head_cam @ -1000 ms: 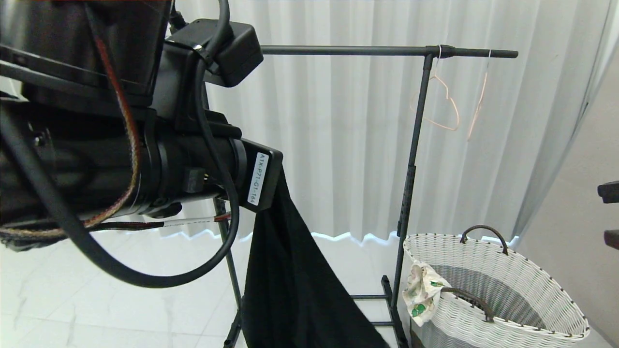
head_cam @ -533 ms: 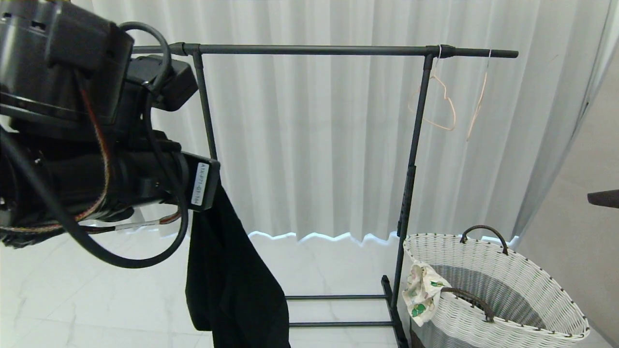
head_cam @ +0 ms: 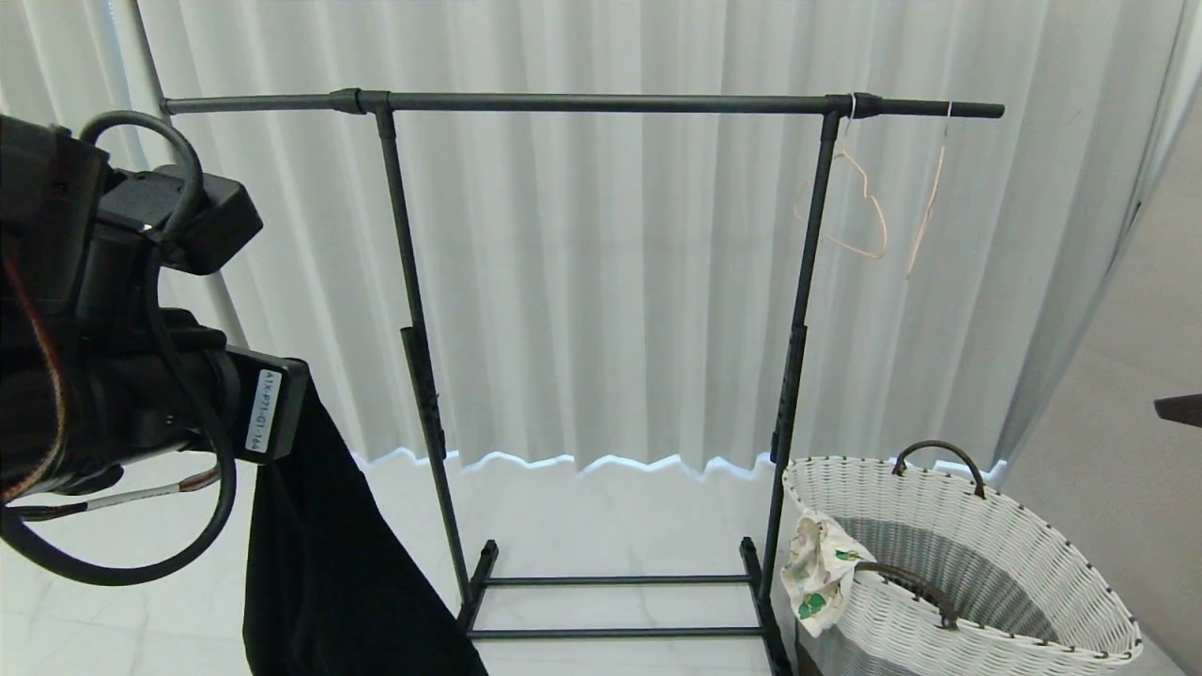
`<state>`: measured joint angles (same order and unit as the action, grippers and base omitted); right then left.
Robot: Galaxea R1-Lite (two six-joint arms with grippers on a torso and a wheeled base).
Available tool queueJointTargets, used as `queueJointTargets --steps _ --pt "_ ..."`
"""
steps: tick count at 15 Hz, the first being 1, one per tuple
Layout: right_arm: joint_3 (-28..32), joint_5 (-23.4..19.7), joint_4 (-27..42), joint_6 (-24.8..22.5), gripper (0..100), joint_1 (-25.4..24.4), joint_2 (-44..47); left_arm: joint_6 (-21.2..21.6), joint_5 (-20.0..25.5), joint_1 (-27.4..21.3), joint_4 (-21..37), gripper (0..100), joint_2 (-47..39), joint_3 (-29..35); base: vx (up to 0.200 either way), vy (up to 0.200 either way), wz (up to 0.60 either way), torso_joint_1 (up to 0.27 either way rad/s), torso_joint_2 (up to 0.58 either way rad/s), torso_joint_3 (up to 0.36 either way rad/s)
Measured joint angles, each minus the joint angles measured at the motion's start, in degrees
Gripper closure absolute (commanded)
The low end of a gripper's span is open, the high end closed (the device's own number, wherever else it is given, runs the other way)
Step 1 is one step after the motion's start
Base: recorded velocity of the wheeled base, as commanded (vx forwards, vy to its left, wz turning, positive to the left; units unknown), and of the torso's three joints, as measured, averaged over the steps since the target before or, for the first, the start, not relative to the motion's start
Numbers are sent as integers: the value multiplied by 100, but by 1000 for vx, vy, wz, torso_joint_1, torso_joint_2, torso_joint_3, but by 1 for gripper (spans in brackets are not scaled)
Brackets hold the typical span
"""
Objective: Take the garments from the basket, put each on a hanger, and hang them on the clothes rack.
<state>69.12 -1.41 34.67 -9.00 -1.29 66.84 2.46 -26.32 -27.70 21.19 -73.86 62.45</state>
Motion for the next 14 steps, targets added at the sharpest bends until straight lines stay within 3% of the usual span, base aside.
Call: queueJointTargets --steps 14 --pt "15 -15 -1203 137 0 200 631 18 7 35 -4 100 157 -24 0 0 0 183 -460 -276"
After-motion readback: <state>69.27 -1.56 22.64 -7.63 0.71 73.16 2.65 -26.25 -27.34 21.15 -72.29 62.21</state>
